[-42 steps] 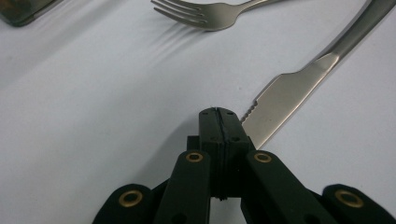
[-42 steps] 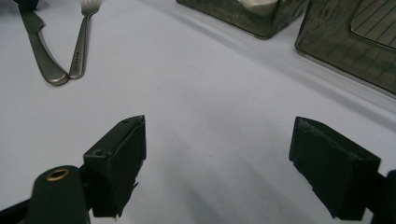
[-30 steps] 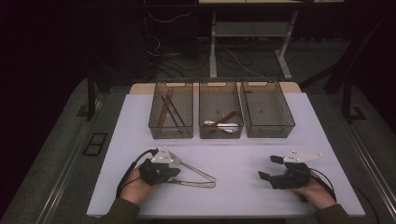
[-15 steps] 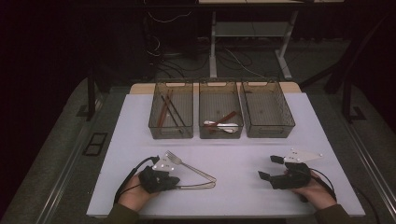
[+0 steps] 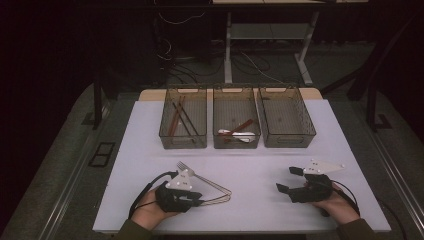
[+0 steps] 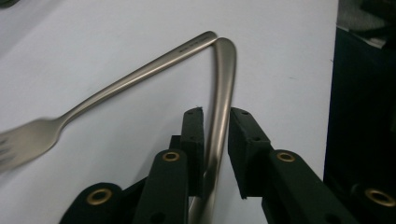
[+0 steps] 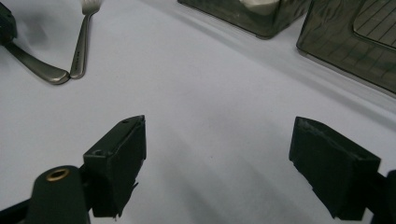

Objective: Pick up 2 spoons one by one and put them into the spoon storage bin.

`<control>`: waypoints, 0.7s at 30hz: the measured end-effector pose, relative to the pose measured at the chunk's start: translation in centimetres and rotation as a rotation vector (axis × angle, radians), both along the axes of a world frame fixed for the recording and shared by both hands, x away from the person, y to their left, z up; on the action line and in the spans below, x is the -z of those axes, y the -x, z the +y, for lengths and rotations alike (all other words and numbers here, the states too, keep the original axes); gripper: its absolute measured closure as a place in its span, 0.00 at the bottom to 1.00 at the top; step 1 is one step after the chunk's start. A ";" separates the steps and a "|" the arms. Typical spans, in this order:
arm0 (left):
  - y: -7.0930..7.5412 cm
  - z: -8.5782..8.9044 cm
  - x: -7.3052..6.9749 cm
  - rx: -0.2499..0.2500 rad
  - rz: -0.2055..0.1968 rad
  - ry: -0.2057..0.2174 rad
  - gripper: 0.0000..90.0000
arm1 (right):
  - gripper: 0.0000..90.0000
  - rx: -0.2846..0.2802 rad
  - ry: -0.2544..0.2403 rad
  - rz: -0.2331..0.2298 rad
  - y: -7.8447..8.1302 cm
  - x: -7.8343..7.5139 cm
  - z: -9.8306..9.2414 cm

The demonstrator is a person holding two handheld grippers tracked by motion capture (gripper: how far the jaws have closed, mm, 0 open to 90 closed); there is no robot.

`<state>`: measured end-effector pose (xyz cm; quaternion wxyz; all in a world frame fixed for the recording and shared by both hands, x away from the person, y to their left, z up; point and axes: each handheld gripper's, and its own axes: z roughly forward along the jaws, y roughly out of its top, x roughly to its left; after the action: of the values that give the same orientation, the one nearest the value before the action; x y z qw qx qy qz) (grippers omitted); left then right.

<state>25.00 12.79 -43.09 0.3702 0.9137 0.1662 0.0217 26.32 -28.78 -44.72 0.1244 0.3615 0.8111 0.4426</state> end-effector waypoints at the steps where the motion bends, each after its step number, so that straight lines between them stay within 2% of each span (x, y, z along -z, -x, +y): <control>1: -0.1 -0.2 0.2 0.014 -0.005 -0.005 0.82 | 0.20 -0.001 0.000 0.000 0.0 0.0 0.0; 2: -0.1 -0.4 0.4 0.016 -0.005 0.009 0.82 | 0.20 -0.002 0.000 -0.001 0.0 0.0 0.0; 8: -0.3 -0.5 1.3 0.050 -0.001 -0.011 0.83 | 0.20 -0.004 0.000 0.000 0.0 0.0 0.0; 12: -0.2 -0.3 1.5 0.058 -0.017 0.004 0.85 | 0.20 -0.005 0.000 -0.001 0.0 0.0 0.0; 18: -0.3 -0.3 1.5 0.066 -0.021 0.001 0.86 | 0.20 -0.009 0.004 -0.004 0.1 0.0 0.1; 21: -0.4 -0.2 1.5 0.090 -0.029 0.004 0.87 | 0.20 -0.022 0.009 -0.008 0.1 0.0 0.2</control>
<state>25.35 12.60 -44.61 0.3750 0.9191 0.1196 0.0182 26.24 -28.61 -44.77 0.1245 0.3502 0.8165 0.4418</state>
